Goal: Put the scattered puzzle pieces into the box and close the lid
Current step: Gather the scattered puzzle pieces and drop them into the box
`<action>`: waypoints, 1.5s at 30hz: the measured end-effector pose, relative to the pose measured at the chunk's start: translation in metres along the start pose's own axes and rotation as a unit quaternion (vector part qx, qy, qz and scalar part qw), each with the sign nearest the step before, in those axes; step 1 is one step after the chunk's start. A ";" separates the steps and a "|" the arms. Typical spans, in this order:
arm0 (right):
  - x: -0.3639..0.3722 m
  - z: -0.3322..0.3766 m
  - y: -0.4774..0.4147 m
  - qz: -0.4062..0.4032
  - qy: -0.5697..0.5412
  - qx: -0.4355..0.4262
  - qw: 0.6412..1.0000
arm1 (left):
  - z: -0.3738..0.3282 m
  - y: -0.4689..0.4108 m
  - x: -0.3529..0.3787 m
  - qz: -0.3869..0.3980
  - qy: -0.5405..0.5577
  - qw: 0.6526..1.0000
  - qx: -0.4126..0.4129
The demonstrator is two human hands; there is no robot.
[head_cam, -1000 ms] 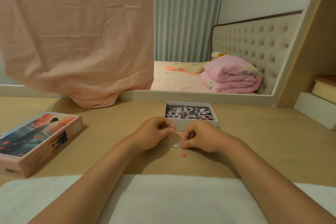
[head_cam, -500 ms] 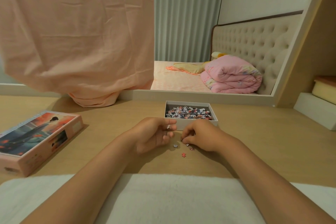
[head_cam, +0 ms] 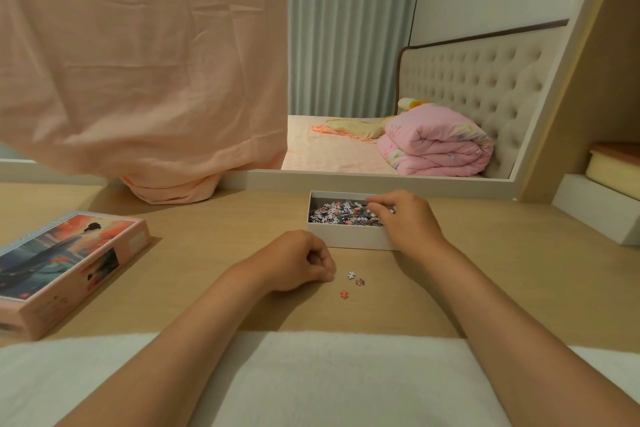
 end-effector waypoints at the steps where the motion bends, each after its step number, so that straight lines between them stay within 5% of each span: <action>1: 0.001 0.003 0.002 0.017 0.004 -0.019 1.000 | -0.001 0.000 0.000 -0.001 -0.003 1.000 0.008; 6: 0.029 0.014 0.037 0.255 0.032 -0.057 0.965 | -0.001 -0.016 -0.032 -0.150 0.020 0.988 0.024; 9: 0.045 0.009 0.051 0.312 0.086 -0.060 0.944 | -0.003 -0.038 -0.053 -0.211 0.032 0.977 0.022; 16: 0.051 0.008 0.050 0.294 0.064 -0.059 0.952 | 0.005 -0.080 -0.028 -0.094 -0.015 0.995 0.010; 21: 0.041 0.003 0.046 0.314 0.000 -0.028 0.949 | -0.012 -0.063 -0.036 -0.121 -0.055 0.987 0.088; 24: 0.045 -0.002 0.049 0.339 0.051 -0.029 0.939 | -0.026 -0.040 -0.038 -0.124 -0.026 0.987 0.099; 30: 0.045 0.003 0.051 0.309 0.129 -0.050 0.941 | -0.029 -0.009 0.008 0.080 0.038 0.995 0.054; 35: 0.045 0.000 0.054 0.326 0.128 -0.035 0.936 | -0.028 -0.009 0.021 0.099 0.081 0.990 0.066; 38: 0.038 0.002 0.045 0.274 0.083 -0.031 0.957 | -0.028 -0.010 0.022 0.107 0.096 0.988 0.065; 42: -0.004 0.000 0.015 0.034 -0.016 0.002 0.999 | -0.025 -0.017 0.015 0.087 0.042 0.994 0.054; 45: -0.019 -0.001 0.009 -0.056 -0.011 0.013 0.998 | -0.019 -0.027 0.000 0.028 0.025 0.998 0.056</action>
Point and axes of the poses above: each hand's wrist, its own y-axis away from the middle knuckle, its own x-axis out of the palm, z = x × y, the point moved 9 cm from there along -y, towards the middle knuckle, and after that the axes turned 13 degrees about x, right-handed, at the moved point
